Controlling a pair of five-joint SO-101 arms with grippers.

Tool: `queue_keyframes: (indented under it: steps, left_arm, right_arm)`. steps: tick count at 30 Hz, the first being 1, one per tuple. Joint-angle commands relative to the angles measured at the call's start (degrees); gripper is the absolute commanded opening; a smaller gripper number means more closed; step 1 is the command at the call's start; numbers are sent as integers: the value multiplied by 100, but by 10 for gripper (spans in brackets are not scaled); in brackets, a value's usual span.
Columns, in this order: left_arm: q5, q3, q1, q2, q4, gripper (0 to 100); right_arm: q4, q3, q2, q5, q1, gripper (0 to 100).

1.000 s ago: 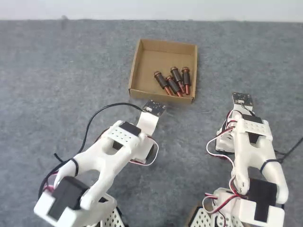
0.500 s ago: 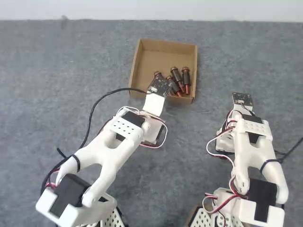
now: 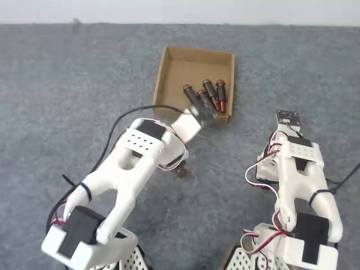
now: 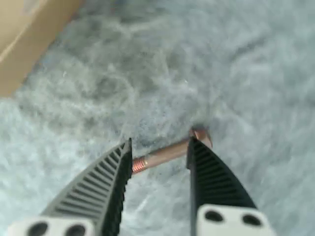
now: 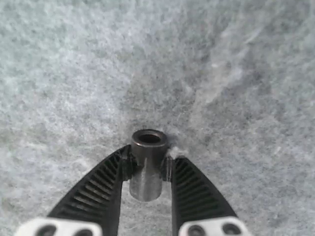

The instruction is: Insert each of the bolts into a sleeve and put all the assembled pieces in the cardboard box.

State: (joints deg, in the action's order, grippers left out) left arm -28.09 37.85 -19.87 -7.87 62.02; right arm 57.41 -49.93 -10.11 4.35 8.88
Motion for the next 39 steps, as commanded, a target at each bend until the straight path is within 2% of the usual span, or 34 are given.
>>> queue_keyframes:
  steps: [1, 3, 9, 18, 29, 32, 39]
  left_arm:
    - [-1275, 224, -70, -79, 70, 181]
    - [-1723, 426, -193, -88, 70, 181]
    - [-1969, 462, -316, -44, -79, 181]
    - [-1952, 796, -316, -26, -888, 181]
    - [-1952, 831, -264, -26, -923, 180]
    - [-1943, 760, -114, 141, -1143, 180]
    - [-1776, -400, 62, 1178, -404, 180]
  right_arm:
    - [84, 79, 31, 105, 110, 6]
    - [84, 79, 22, 237, 101, 6]
    - [84, 79, 13, 396, 92, 6]
    - [84, 79, 31, 422, 66, 6]
    - [92, 79, 48, 422, 66, 6]
    - [92, 79, 48, 422, 66, 6]
    - [92, 70, 48, 422, 75, 6]
